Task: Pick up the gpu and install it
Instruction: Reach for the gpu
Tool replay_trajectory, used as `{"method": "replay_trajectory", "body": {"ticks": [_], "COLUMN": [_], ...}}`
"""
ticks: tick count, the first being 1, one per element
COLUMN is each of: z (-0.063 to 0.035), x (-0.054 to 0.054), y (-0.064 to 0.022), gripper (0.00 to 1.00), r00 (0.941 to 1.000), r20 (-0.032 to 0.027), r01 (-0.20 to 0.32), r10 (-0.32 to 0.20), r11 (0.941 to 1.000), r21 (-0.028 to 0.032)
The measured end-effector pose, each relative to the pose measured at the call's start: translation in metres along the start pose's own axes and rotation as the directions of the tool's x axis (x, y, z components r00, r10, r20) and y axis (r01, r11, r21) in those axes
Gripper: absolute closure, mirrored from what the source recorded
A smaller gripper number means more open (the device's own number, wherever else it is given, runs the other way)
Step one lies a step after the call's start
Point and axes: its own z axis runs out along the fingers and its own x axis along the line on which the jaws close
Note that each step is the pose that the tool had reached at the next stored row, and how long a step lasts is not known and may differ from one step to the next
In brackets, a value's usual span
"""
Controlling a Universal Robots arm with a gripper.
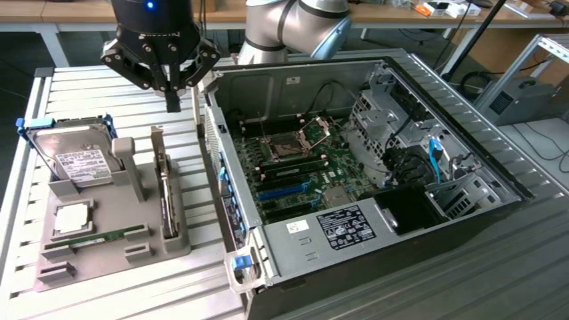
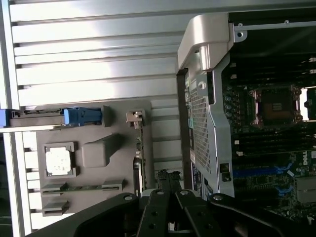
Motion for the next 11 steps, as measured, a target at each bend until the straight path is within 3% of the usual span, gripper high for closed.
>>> {"method": "replay_trajectory", "body": {"ticks": [11], "z": [0.0], "x": [0.0001], "y": [0.0], "gripper": [0.89], "r00": [1.0], "r20": [0.0], "r01": [0.0], "r10": [0.0], "r11": [1.0], "r21": [0.0]}}
